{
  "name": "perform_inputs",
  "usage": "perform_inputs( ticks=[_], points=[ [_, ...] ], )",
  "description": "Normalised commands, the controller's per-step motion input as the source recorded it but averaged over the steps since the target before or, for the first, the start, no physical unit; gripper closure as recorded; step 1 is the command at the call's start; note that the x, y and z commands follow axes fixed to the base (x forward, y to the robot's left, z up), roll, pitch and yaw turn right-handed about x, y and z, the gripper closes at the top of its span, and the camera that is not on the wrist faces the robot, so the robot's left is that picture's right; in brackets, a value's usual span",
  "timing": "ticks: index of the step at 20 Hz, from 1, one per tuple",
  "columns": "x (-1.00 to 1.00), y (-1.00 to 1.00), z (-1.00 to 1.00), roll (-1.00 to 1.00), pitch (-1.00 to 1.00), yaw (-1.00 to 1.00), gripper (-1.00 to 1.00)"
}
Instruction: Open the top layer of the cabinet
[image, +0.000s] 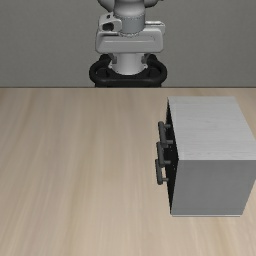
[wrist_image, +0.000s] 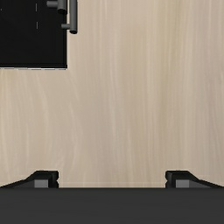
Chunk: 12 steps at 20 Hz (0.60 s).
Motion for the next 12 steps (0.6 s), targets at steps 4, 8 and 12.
perform_inputs(
  ticks=[4,8,12],
  points=[
    [1.00,0.00,0.00,0.00,0.00,0.00,-1.00],
    [1.00,0.00,0.00,0.00,0.00,0.00,-1.00],
    [1.00,0.00,0.00,0.00,0.00,0.00,-1.00]
  ],
)
